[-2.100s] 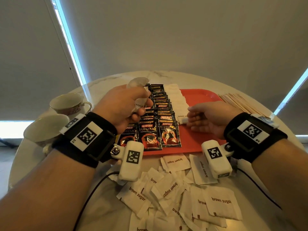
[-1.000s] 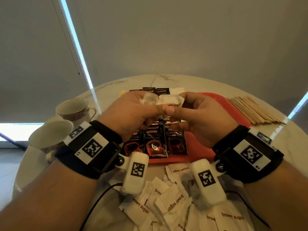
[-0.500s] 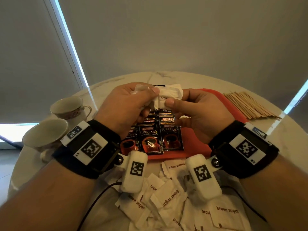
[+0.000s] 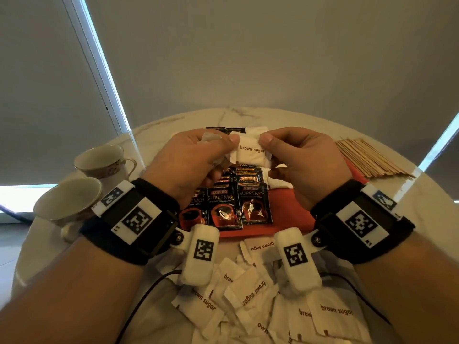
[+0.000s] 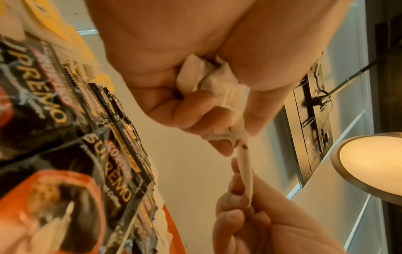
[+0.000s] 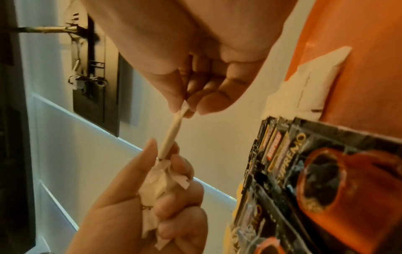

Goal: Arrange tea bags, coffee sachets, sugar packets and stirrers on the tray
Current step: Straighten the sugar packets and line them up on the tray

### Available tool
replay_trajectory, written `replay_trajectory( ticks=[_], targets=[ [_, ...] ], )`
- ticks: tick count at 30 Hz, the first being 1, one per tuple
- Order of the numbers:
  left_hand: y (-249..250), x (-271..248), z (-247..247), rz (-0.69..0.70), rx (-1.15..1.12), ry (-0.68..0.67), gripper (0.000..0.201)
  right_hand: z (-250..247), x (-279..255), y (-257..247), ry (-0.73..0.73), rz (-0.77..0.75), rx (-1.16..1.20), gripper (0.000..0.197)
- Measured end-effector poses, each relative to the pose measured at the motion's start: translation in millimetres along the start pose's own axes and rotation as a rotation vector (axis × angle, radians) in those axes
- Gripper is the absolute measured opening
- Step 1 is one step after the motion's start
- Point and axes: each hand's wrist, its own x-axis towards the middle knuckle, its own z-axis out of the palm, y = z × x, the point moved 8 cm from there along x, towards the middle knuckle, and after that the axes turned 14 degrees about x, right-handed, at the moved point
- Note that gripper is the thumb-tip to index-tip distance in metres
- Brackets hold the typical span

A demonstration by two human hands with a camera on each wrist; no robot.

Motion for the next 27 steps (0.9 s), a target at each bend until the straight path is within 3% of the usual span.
replay_trajectory(
  ticks=[7,11,16,20,27],
  targets=[
    [-1.9,0.6,-6.4,-0.012,-0.045,0.06,0.015,11.5,-2.0,5.5,-0.106,0.114,0.025,0.014],
    [-1.2,-0.1,-2.0,-0.024,-0.064,0.027,0.02,-10.4,5.5,4.6,0.015,0.189,-0.032,0.011],
    [-4.3,2.9,-9.2,-0.052,-0.134,0.041,0.017,-61.9,6.1,15.6,0.22,0.401,-0.211,0.017],
    [-5.6,3.9,-10.9,-0.062,-0.159,0.038,0.014,-75.8,0.4,30.5,0.232,0.577,-0.38,0.008],
    [-7.7,7.0,-13.8,-0.072,-0.148,0.041,0.015,-67.4,-2.0,30.7,0.224,0.589,-0.39,0.018]
  ],
)
